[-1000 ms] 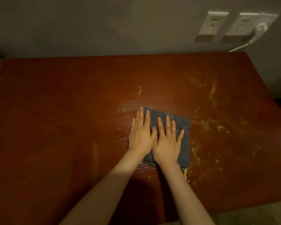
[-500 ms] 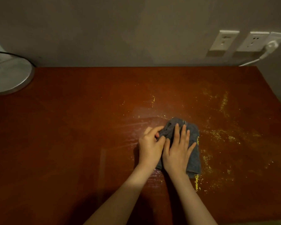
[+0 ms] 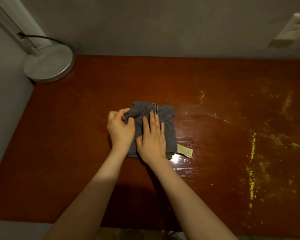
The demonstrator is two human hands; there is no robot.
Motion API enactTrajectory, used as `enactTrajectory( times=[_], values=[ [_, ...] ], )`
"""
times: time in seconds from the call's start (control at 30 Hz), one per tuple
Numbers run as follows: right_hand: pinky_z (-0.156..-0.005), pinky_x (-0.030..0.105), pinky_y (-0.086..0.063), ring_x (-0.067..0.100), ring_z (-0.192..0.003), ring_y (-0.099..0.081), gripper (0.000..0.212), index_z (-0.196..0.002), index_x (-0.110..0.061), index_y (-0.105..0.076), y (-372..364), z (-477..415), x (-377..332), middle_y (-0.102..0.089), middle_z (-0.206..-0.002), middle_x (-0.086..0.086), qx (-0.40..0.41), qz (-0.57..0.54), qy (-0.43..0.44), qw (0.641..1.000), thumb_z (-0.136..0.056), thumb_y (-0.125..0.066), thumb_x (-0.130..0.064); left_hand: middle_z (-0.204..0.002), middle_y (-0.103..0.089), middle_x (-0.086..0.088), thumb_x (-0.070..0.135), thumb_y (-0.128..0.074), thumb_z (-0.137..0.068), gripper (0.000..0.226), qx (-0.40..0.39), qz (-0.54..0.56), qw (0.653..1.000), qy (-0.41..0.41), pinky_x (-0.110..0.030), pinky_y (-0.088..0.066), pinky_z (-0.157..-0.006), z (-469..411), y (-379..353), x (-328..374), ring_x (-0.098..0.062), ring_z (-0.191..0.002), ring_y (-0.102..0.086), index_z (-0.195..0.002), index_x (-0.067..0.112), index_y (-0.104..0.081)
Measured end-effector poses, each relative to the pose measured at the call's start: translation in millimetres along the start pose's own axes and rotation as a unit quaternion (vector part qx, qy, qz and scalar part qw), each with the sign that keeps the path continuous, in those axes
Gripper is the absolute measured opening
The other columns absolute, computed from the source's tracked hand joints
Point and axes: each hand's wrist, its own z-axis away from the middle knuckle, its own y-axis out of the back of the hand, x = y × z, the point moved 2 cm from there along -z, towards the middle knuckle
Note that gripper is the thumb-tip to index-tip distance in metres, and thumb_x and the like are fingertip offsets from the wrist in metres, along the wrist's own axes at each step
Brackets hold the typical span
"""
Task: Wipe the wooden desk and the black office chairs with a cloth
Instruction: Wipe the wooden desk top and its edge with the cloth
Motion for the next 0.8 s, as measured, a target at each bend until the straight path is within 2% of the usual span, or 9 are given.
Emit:
enactTrajectory(
  times=[0.07,0.13,0.2,0.27,0.3,0.37,0.53,0.8],
  values=[
    [-0.116,0.041,0.01,0.027,-0.146,0.008,0.06,-0.147,-0.008,-0.025,0.3,-14.0,-5.7,0.002,-0.158,0.013,-0.007,-0.001,0.011,1.0,-0.091,-0.042,-0.021,-0.106,-0.048,-0.011,-0.001,-0.053,-0.087,0.037,-0.012,-0.019,0.999,0.024,-0.015,-0.034,-0.073,-8.0,-2.2,-13.9,-0.018,-0.082,-0.049,-0.122,0.01,-0.058],
    [-0.116,0.039,0.011,0.025,-0.146,0.008,0.057,-0.145,-0.009,-0.029,5.0,-25.4,-2.7,0.0,-0.159,0.012,0.002,0.001,0.018,1.0,-0.092,-0.042,-0.022,-0.122,-0.044,-0.013,-0.007,-0.049,-0.085,0.054,-0.016,-0.026,0.999,0.028,-0.027,-0.039,-0.093,-8.9,-7.7,-18.2,-0.026,-0.108,-0.048,-0.135,0.012,-0.043],
    [-0.116,0.037,0.01,0.024,-0.146,0.007,0.056,-0.148,-0.011,-0.025,4.0,-32.1,1.8,-0.001,-0.159,0.011,-0.014,0.002,0.025,1.0,-0.095,-0.039,-0.023,-0.141,-0.034,-0.014,-0.01,-0.045,-0.086,0.064,-0.057,-0.052,0.997,-0.003,-0.034,-0.029,-0.107,-6.2,-15.2,-18.3,-0.027,-0.131,-0.032,-0.145,0.012,-0.028],
    [-0.115,0.036,0.012,0.023,-0.146,0.008,0.056,-0.151,-0.014,-0.014,-0.8,-31.6,6.3,0.002,-0.159,0.01,-0.034,0.036,0.035,0.998,-0.099,-0.031,-0.027,-0.155,-0.017,-0.011,0.0,-0.037,-0.095,0.059,-0.156,-0.081,0.983,-0.05,-0.031,-0.014,-0.116,-2.1,-27.4,-22.2,-0.022,-0.143,-0.014,-0.149,0.01,-0.015],
    [-0.115,0.036,0.013,0.023,-0.146,0.01,0.055,-0.152,-0.016,-0.01,-3.4,-31.2,8.1,0.004,-0.159,0.009,-0.038,0.054,0.039,0.997,-0.101,-0.027,-0.03,-0.158,-0.01,-0.008,0.007,-0.031,-0.1,0.055,-0.203,-0.097,0.972,-0.067,-0.028,-0.006,-0.117,-1.6,-33.2,-26.4,-0.018,-0.146,-0.007,-0.15,0.009,-0.01],
    [-0.114,0.036,0.014,0.021,-0.146,0.012,0.053,-0.152,-0.018,-0.004,-7.0,-32.6,9.5,0.007,-0.159,0.007,-0.04,0.069,0.038,0.996,-0.103,-0.019,-0.033,-0.159,-0.002,-0.005,0.02,-0.022,-0.103,0.051,-0.234,-0.135,0.959,-0.089,-0.026,0.001,-0.117,-5.2,-39.4,-35.0,-0.013,-0.146,0.0,-0.15,0.01,-0.004],
    [-0.114,0.036,0.014,0.021,-0.146,0.012,0.052,-0.152,-0.019,-0.004,-7.5,-60.4,8.4,0.006,-0.159,0.006,-0.033,0.076,0.022,0.996,-0.104,-0.014,-0.035,-0.159,0.002,-0.006,0.025,-0.019,-0.104,0.052,-0.22,-0.213,0.945,-0.119,-0.026,0.001,-0.117,-32.6,-52.9,-36.5,-0.014,-0.146,0.002,-0.15,0.008,0.0],
    [-0.116,0.038,0.01,0.021,-0.146,0.008,0.052,-0.152,-0.019,-0.007,-2.5,-129.7,11.2,0.003,-0.159,0.007,-0.022,0.063,0.013,0.998,-0.104,-0.014,-0.035,-0.158,-0.002,-0.01,0.023,-0.018,-0.104,0.051,-0.202,-0.251,0.936,-0.138,-0.03,-0.002,-0.118,-98.5,-76.7,-21.3,-0.02,-0.146,0.001,-0.149,0.005,-0.004]
  ],
)
